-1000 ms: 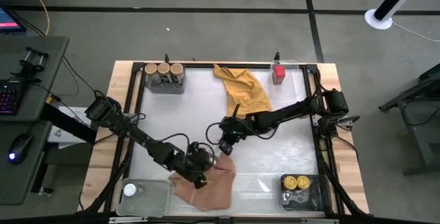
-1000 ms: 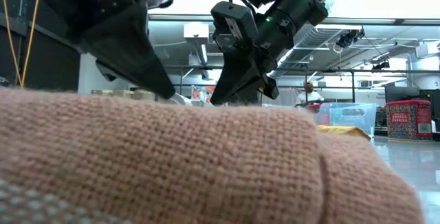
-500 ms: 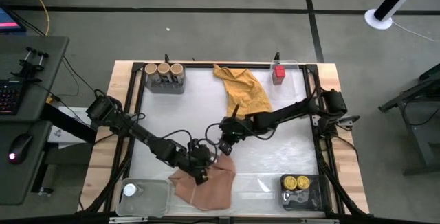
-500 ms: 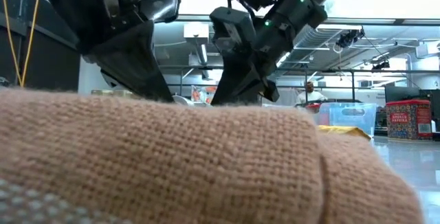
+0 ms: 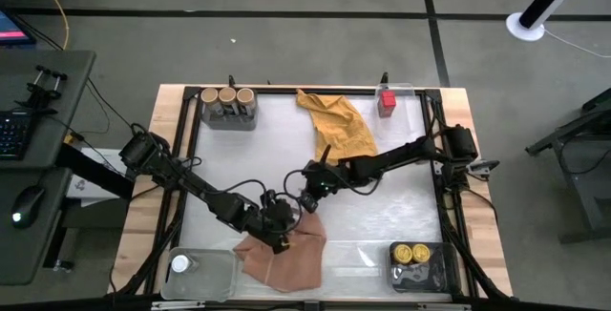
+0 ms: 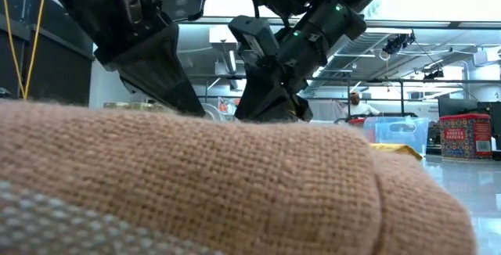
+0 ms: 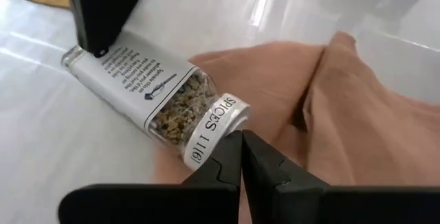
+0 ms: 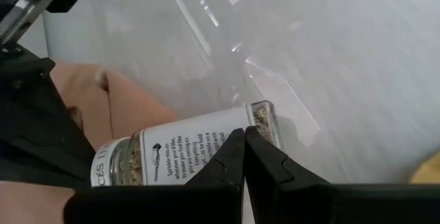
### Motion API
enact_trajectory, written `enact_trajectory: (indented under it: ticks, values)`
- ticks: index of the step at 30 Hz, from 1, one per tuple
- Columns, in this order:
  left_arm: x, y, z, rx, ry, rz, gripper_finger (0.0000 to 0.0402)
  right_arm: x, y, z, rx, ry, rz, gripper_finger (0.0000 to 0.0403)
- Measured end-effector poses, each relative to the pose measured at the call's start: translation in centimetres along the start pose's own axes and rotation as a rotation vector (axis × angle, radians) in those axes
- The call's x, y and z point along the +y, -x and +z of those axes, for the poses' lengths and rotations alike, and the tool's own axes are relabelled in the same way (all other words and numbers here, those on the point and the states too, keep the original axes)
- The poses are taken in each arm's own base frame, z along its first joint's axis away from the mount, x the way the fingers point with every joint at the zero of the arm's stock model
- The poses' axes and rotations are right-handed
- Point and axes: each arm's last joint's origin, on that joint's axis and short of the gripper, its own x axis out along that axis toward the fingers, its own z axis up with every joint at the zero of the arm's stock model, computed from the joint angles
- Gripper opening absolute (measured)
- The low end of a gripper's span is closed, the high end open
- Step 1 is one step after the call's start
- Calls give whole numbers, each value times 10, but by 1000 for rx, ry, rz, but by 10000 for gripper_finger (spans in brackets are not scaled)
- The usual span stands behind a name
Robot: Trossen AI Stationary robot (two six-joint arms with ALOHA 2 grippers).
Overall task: Sort spices by type
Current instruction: Put the white seasoning bottle into the gray bin
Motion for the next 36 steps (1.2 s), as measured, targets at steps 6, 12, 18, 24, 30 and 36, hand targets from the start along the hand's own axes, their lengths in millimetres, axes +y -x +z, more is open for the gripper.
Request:
enact_trajectory:
  ticks: [6,12,18,24,30,36]
  values:
    - [4,-1,2,-17,-23,44,0,0,0,0,-7,-9,4,0]
    - [6,6,8,-66,-38,74,0,0,2,2,-14,-10,7,0]
    - [7,11,14,-131,-58,124,0,0,5,4,-26,-13,6,0]
    - [8,11,16,-182,-96,195,0,1,6,4,-36,-13,-1,0]
    - [16,12,20,-265,-144,360,0,4,6,-1,32,-16,64,0]
    - [21,8,22,-261,-141,381,0,4,7,3,29,-13,90,0]
